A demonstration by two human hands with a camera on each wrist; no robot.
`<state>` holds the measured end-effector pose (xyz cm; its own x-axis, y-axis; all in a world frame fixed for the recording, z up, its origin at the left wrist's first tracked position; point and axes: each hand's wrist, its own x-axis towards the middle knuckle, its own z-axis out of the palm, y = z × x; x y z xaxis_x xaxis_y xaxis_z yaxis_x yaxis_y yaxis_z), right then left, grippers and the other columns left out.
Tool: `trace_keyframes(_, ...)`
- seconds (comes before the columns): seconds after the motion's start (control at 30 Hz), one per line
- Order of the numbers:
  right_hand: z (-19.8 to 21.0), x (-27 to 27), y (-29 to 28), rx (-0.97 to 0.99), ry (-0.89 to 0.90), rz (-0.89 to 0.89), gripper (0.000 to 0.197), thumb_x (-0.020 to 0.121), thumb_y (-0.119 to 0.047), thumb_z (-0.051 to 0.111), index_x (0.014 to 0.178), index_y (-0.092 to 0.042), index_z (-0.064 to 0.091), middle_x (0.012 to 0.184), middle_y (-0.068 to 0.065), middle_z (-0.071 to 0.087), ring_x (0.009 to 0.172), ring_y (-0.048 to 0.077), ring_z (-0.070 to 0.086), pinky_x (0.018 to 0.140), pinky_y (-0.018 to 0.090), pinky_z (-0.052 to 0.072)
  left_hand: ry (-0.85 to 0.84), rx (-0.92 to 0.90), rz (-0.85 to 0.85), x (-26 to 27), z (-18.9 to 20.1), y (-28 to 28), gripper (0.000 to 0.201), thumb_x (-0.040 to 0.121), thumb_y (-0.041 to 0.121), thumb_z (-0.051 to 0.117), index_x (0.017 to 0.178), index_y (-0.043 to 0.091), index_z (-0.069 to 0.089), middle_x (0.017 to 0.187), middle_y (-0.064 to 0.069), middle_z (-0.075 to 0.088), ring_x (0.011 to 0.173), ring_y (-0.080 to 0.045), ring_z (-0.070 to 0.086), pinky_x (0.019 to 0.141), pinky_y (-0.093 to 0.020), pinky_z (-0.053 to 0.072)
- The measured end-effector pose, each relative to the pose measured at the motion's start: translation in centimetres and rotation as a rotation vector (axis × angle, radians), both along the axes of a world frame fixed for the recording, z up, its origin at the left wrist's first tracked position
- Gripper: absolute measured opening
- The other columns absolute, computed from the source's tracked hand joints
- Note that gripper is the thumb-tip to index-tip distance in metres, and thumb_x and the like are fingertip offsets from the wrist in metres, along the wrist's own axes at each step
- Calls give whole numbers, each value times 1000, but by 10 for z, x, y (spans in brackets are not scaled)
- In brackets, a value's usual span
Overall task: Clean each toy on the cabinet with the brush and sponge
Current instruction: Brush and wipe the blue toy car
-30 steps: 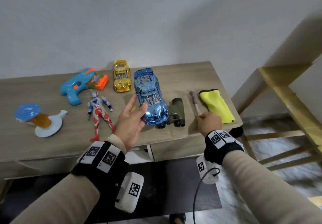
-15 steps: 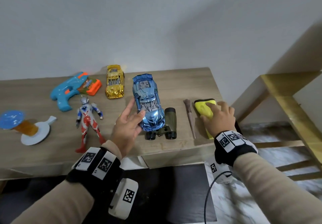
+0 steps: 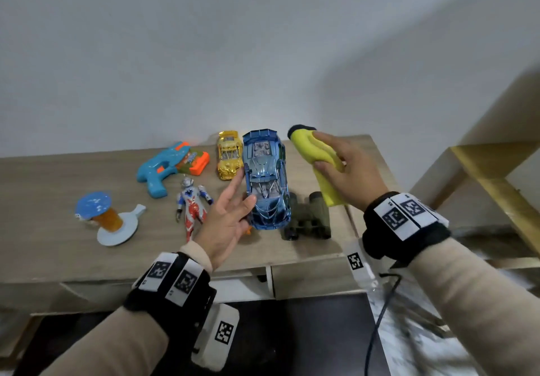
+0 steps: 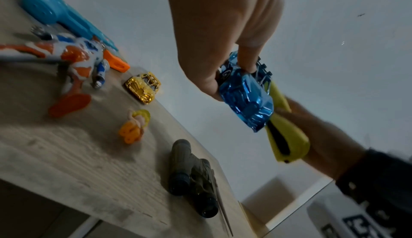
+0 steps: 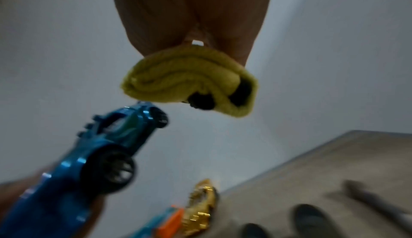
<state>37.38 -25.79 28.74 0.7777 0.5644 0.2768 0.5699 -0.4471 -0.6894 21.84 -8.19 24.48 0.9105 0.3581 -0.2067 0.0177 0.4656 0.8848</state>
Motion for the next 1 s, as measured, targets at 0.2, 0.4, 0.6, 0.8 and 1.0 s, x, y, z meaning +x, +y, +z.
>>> trace_keyframes(0.2,17,-97,49,29,29,158,52,90,-14,56,132,-40,41,128,-6,52,112,5,45,97,12,29,-96,6,-42,-57,19,40,69,80,8,58,141,34,38,134,-3,59,116,-22,61,87,-42,55)
trace_keyframes(0.4,18,-158,49,-27,-18,263,51,86,-3,57,121,-39,52,122,-4,61,113,13,56,91,3,33,-105,48,36,-117,25,89,71,79,6,59,142,28,38,130,-6,60,109,-17,64,74,-29,58)
trace_keyframes(0.6,40,-198,98,-10,-435,98,35,85,-9,55,117,-21,64,113,18,63,97,32,62,85,18,36,-107,203,-8,-142,26,86,65,87,1,57,142,28,38,116,5,68,95,-3,68,63,-20,56)
trace_keyframes(0.8,48,-228,86,-282,-375,263,34,87,-1,52,104,-23,71,115,10,64,100,27,63,84,16,36,-104,215,54,-160,25,104,68,85,-2,60,143,25,37,123,-4,65,104,-12,66,74,-27,58)
trace_keyframes(1.0,69,-230,119,-106,-593,60,36,78,0,56,107,-16,69,107,23,62,88,38,62,77,38,50,-146,334,59,-162,29,90,67,83,-2,66,140,26,43,121,7,63,107,-1,62,76,-17,54)
